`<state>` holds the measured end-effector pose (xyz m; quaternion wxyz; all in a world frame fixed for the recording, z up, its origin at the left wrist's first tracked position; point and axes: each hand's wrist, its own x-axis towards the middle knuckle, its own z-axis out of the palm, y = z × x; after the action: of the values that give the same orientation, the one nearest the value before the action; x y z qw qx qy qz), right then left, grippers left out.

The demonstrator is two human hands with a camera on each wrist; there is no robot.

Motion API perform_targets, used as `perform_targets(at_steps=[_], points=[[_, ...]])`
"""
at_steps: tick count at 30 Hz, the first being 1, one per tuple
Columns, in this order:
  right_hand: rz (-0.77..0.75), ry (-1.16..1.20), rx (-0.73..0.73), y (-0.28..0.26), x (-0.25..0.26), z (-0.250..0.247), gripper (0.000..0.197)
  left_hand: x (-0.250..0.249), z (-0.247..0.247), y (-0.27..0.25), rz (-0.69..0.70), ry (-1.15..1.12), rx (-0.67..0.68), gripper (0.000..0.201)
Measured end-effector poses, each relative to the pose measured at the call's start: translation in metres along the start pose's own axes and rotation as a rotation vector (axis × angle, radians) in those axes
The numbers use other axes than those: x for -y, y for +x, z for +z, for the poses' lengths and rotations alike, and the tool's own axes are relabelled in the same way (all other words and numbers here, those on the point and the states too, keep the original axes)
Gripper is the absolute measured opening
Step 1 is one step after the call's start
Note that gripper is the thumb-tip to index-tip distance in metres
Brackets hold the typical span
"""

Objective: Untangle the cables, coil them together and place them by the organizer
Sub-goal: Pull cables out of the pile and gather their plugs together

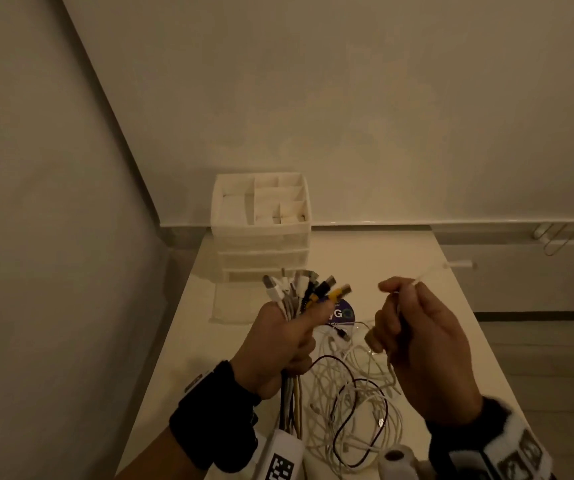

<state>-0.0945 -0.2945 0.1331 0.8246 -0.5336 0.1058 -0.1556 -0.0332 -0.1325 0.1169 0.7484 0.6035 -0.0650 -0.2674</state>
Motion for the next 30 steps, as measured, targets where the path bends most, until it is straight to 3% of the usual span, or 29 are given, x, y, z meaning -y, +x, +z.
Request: perform_targets(at_steps=[4, 7, 10, 14, 18, 21, 26, 30], points=[[-0.035, -0.440, 0.216, -0.018, -0.007, 0.003, 0.030, -0.003, -0.003, 0.005, 0.011, -0.227, -0.119, 0.038], [0.077, -0.629, 0.372, -0.024, -0.013, 0.010, 0.033, -0.003, -0.003, 0.004, 0.050, -0.288, -0.087, 0.048], [0.049, -0.815, 0.435, -0.024, -0.017, 0.020, 0.037, -0.001, 0.000, 0.003, 0.080, -0.250, -0.034, 0.060], [0.024, -0.912, 0.472, -0.024, -0.021, 0.027, 0.036, 0.001, 0.002, 0.004, 0.112, -0.072, -0.102, 0.056], [0.041, -0.837, 0.463, -0.029, -0.026, 0.023, 0.035, -0.001, 0.000, 0.003, 0.182, -0.080, -0.163, 0.045], [0.067, -0.787, 0.517, -0.036, -0.035, 0.010, 0.034, -0.008, -0.009, 0.003, 0.255, -0.019, -0.235, 0.048], [0.181, -0.856, 0.549, -0.045, -0.053, -0.034, 0.032, -0.051, -0.037, 0.001, 0.327, -0.298, -0.261, 0.047], [0.253, -0.882, 0.453, -0.041, -0.062, -0.064, 0.028, -0.078, -0.067, -0.005, 0.433, -0.267, -0.281, 0.045]])
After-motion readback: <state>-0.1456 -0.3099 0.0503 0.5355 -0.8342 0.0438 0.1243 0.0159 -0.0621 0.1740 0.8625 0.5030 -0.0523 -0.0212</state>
